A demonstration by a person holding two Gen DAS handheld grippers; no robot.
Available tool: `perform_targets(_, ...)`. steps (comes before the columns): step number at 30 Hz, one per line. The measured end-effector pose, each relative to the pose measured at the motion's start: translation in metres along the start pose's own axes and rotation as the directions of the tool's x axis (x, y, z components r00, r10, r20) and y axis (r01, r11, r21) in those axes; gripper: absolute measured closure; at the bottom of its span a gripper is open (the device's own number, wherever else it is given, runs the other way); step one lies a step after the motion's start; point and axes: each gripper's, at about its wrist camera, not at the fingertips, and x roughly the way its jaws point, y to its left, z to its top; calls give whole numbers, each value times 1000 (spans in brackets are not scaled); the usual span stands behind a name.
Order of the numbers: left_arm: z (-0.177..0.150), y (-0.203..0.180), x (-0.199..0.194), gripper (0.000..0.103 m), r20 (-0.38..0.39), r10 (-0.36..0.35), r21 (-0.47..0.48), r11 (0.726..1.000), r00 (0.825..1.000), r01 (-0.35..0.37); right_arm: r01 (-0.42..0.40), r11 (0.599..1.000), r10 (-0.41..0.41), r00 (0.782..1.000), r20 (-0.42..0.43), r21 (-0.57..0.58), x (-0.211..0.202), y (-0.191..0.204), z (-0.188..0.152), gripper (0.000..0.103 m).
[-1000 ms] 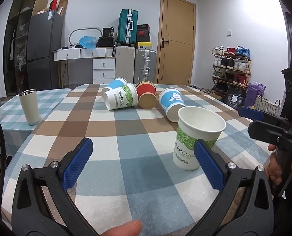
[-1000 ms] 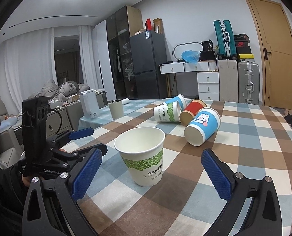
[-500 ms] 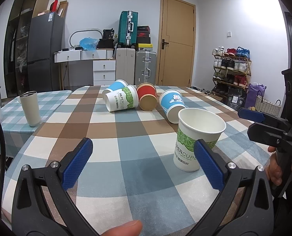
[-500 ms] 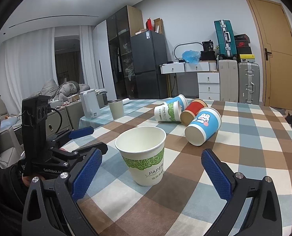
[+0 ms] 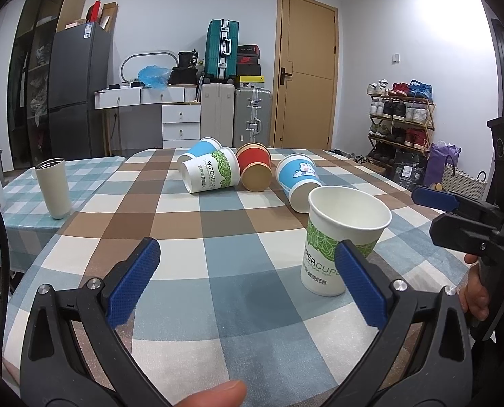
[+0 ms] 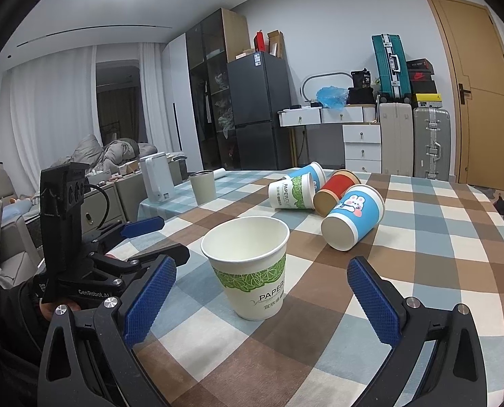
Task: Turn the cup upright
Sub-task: 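Open the right tool and withdraw from the upright cup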
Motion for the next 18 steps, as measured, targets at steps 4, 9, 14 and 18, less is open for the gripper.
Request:
perform_targets(4,0,0,0,0,0,1,1,1000,1000,-1,-1,1000,1,1000,-1,1,0,0,0,0)
perform_targets(9,1,1,0,0,5,3,3,1000,1000,-3,-1,1000,1,1000,0,0,0,1,0,0)
perform_targets(14,2,4,1,0,6,1,-1,1000,1000,-1,-2,1000,2,1000,0,-5,1,1,-1,0)
perform_targets(18,1,3,-1,0,8,2,2,1000,1000,-2,0,1000,0,1000,-1,-5,1,1,-1,0)
